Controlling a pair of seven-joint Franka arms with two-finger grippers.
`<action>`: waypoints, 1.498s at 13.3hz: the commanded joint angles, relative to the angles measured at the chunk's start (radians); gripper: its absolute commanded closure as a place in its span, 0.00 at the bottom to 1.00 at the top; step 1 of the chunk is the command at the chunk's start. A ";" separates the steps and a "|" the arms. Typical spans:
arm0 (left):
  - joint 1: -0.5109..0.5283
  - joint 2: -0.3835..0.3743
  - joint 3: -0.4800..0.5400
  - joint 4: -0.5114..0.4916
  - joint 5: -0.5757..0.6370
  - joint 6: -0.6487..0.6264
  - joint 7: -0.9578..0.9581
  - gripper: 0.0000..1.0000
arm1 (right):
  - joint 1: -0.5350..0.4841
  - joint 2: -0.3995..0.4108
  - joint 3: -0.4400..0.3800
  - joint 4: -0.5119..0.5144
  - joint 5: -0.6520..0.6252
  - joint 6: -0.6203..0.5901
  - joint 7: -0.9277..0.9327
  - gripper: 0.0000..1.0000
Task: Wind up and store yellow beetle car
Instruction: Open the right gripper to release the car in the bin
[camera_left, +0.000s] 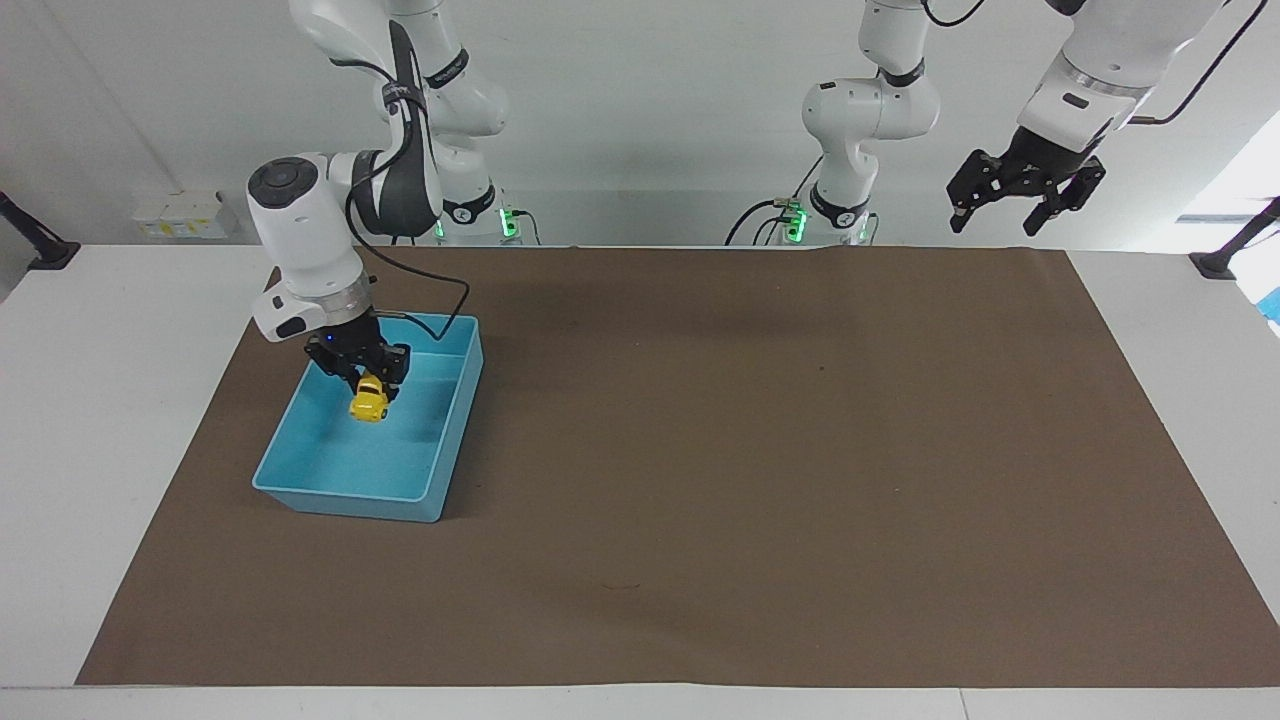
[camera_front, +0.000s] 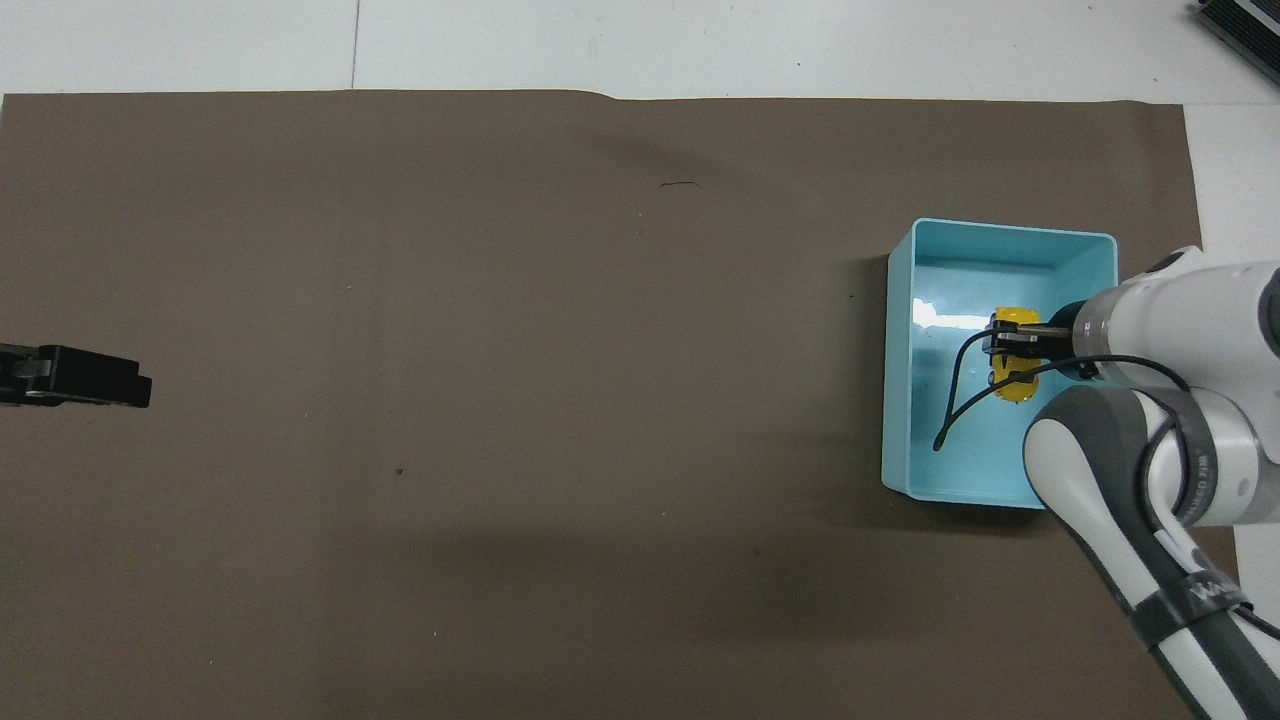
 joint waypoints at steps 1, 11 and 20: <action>0.010 -0.010 -0.003 0.005 -0.012 -0.019 0.003 0.00 | -0.021 -0.016 0.007 -0.138 0.033 0.187 -0.095 1.00; 0.011 -0.010 -0.003 0.005 -0.012 -0.019 0.003 0.00 | -0.038 0.117 0.006 -0.158 0.059 0.299 -0.269 0.45; 0.010 -0.010 -0.003 0.005 -0.012 -0.019 0.003 0.00 | -0.037 0.088 0.006 0.147 0.059 -0.093 -0.238 0.00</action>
